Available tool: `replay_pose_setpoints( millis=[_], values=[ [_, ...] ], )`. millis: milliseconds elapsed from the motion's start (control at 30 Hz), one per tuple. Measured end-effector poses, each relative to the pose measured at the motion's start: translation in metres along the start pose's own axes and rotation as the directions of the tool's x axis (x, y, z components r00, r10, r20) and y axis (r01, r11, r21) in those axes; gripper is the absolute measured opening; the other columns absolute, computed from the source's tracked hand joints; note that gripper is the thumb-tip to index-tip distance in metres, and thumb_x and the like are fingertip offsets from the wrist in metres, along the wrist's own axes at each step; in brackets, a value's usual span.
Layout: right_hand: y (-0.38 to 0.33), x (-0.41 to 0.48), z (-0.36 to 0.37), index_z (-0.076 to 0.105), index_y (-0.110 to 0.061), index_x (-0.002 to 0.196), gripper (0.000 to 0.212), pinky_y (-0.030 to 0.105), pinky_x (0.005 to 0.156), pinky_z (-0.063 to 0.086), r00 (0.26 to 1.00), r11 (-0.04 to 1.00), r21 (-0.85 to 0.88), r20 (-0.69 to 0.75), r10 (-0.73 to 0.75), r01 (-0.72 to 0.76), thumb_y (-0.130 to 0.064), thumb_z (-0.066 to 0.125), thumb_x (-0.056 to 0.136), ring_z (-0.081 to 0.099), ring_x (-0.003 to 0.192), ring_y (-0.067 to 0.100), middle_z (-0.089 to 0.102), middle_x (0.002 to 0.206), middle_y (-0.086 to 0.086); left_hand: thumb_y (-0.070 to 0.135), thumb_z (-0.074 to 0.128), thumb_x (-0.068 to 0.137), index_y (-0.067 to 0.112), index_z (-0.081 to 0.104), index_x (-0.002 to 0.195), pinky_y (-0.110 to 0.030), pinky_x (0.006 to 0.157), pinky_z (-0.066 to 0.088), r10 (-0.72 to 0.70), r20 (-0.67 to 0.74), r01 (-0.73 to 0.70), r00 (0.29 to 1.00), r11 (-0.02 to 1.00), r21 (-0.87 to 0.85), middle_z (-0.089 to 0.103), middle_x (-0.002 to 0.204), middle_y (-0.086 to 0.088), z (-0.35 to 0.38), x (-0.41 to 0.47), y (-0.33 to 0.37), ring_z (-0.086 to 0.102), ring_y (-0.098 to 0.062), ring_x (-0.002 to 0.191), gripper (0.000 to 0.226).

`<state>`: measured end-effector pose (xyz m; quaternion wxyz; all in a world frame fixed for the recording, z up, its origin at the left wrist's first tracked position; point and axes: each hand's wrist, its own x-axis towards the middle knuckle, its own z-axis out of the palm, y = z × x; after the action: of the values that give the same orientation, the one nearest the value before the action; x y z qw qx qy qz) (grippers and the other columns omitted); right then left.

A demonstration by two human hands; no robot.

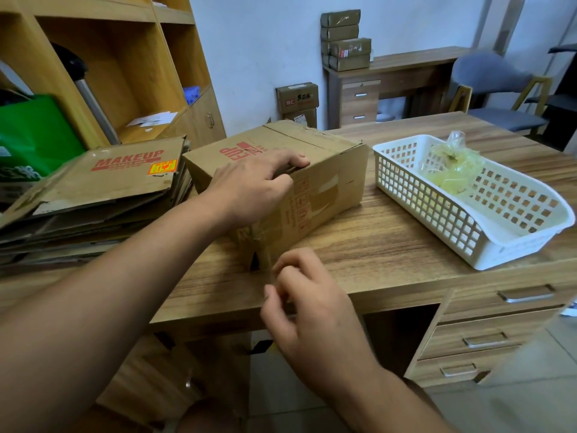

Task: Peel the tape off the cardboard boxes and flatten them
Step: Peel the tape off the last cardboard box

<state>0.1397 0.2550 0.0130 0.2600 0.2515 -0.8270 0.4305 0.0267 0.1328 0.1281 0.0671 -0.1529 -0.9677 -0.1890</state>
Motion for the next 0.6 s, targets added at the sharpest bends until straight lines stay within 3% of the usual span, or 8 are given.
replay_pose_setpoints(
  millis=[100,200,367,500,600],
  values=[
    [0.021,0.006,-0.014,0.053,-0.014,0.068,0.027,0.028,0.074,0.055,0.989,0.987,0.120,-0.088,0.117,-0.106,-0.024,0.058,0.092,0.062,0.095,0.007,0.061,0.104,-0.006,0.044,0.033,0.082,0.054,0.050,0.133,-0.043,0.101,0.042,-0.033,-0.024,0.033,0.999,0.999,0.008,0.050,0.144,0.025,0.002,0.002,0.001,0.049,-0.014,0.128,0.054],
    [0.039,0.014,-0.030,0.055,-0.016,0.063,0.030,0.025,0.078,0.056,0.949,0.929,0.230,-0.056,0.310,-0.290,-0.017,0.066,0.091,0.065,0.099,0.003,0.068,0.099,-0.014,0.043,0.039,0.088,0.052,0.050,0.133,-0.040,0.097,0.041,-0.047,-0.036,0.048,0.998,0.999,0.009,0.054,0.141,0.018,0.003,0.004,0.003,0.051,-0.017,0.126,0.047],
    [0.066,0.028,-0.038,0.068,-0.020,0.074,0.025,0.048,0.082,0.060,0.843,0.800,0.297,0.032,0.537,-0.521,-0.033,0.066,0.095,0.073,0.084,0.012,0.076,0.085,-0.006,0.033,0.049,0.098,0.042,0.053,0.128,-0.040,0.100,0.044,-0.043,-0.049,0.041,0.998,0.999,-0.035,0.058,0.136,0.011,0.000,0.004,0.004,0.052,-0.014,0.123,0.031],
    [0.070,0.040,-0.043,0.067,-0.015,0.080,0.026,0.048,0.083,0.061,0.804,0.765,0.286,0.035,0.593,-0.577,-0.032,0.062,0.099,0.075,0.081,0.010,0.077,0.082,-0.001,0.042,0.047,0.102,0.034,0.055,0.130,-0.042,0.106,0.044,0.016,0.009,-0.015,1.000,0.992,-0.125,0.058,0.137,0.008,-0.009,-0.001,0.002,0.050,-0.010,0.128,0.030],
    [0.072,0.047,-0.049,0.060,-0.005,0.079,0.024,0.050,0.083,0.062,0.725,0.644,0.445,0.019,0.689,-0.623,-0.018,0.059,0.100,0.077,0.081,0.017,0.078,0.084,0.006,0.054,0.040,0.101,0.041,0.051,0.138,-0.045,0.104,0.044,0.102,0.048,-0.106,0.994,0.990,0.089,0.057,0.140,0.008,-0.015,-0.010,-0.002,0.050,-0.015,0.128,0.041]
  ],
)
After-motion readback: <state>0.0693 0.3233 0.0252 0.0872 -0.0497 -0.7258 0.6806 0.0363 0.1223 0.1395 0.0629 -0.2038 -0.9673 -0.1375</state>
